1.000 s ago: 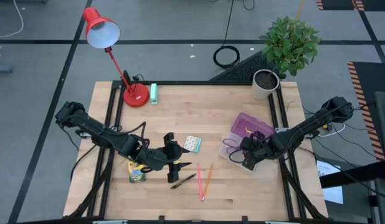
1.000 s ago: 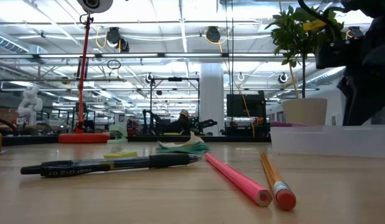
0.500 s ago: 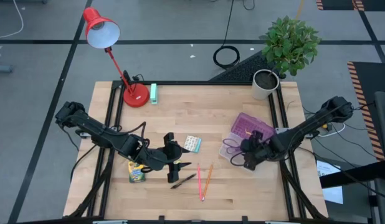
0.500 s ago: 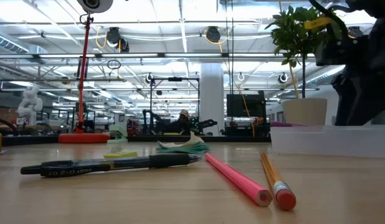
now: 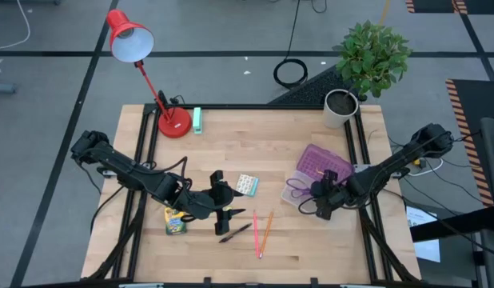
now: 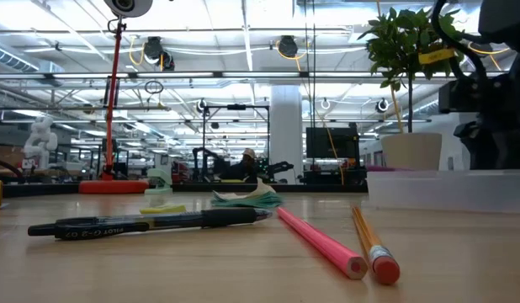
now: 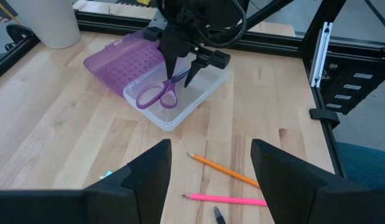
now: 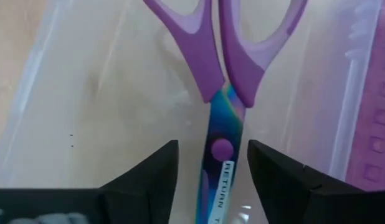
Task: Pack school essentials
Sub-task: Put the scissors into the supply box
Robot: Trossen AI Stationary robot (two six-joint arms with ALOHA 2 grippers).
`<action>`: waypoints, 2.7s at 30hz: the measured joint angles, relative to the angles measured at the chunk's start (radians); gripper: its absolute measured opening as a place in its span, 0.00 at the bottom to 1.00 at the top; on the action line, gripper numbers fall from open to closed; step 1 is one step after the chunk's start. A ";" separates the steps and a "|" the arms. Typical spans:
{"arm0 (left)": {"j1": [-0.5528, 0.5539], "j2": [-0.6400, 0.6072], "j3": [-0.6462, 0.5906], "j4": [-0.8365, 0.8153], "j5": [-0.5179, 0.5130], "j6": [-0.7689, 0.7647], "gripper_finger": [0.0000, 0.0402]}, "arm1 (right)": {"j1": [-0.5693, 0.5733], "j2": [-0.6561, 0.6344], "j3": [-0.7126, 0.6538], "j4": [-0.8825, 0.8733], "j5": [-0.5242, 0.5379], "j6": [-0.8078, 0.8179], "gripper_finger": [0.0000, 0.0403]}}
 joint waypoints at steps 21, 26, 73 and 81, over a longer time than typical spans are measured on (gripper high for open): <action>0.000 0.000 0.000 0.000 0.000 0.006 0.56 | -0.001 -0.020 0.053 -0.008 -0.024 -0.056 0.18; 0.000 0.000 0.000 0.000 0.000 0.006 0.56 | 0.000 -0.032 0.066 -0.060 -0.027 -0.056 0.15; 0.000 0.000 0.000 0.015 0.000 0.007 0.56 | 0.000 -0.034 0.005 -0.012 -0.076 -0.102 0.16; 0.000 0.000 0.000 0.015 0.000 0.008 0.56 | 0.000 -0.034 0.005 0.020 -0.128 -0.104 0.15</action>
